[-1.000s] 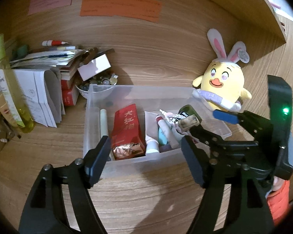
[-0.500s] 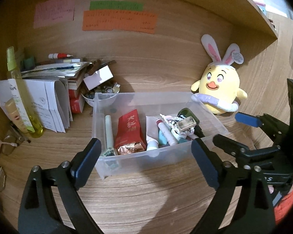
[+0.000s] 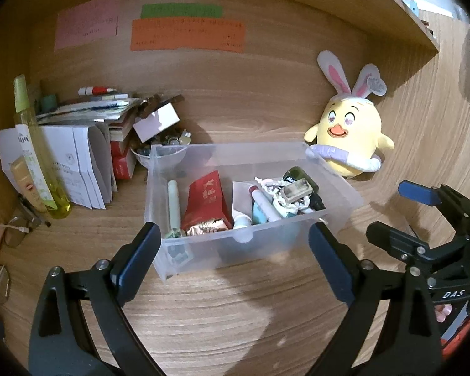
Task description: Organize objects
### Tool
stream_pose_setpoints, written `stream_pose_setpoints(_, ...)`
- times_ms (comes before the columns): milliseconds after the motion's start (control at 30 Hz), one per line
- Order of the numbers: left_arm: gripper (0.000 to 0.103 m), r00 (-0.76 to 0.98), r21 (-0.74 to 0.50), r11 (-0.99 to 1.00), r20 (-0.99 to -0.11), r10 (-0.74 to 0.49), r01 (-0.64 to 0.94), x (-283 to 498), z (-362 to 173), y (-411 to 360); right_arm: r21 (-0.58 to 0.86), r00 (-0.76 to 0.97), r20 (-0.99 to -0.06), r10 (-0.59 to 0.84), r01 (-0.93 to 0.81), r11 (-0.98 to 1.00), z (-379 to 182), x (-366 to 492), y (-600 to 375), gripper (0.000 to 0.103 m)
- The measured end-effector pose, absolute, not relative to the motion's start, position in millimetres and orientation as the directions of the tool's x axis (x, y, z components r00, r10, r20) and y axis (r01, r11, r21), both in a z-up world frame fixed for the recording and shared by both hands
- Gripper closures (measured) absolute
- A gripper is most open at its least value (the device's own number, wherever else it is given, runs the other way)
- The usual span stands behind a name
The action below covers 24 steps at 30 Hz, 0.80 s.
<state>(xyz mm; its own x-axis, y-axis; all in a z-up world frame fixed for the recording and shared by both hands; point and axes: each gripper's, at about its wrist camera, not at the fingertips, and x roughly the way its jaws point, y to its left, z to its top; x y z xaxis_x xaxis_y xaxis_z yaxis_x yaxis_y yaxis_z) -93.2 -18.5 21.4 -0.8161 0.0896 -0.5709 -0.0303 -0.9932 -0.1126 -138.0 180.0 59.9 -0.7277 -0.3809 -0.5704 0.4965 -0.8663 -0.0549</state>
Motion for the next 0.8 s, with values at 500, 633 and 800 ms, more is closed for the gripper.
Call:
stream_pose_setpoints(500, 0.007, -0.802, -0.130, -0.991, -0.589, 0.101, -0.030, -98.1, 13.9, -17.9, -0.048, -0.722, -0.576, -0.384, 0.499, -0.866, 57.1, -134.7, 180.0, 0.003)
stream_pose_setpoints(633, 0.007, -0.802, -0.130, -0.991, -0.589, 0.099, -0.027, -98.0, 14.2, -17.7, -0.043, -0.718, -0.579, -0.386, 0.499, -0.865, 56.8, -136.0, 179.6, 0.003)
stream_pose_setpoints(800, 0.007, -0.802, -0.140, -0.990, -0.587, 0.107, -0.030, -98.6, 13.3, -17.0, -0.035, -0.712, -0.584, -0.390, 0.503, -0.864, 55.8, -136.4, 179.7, 0.003)
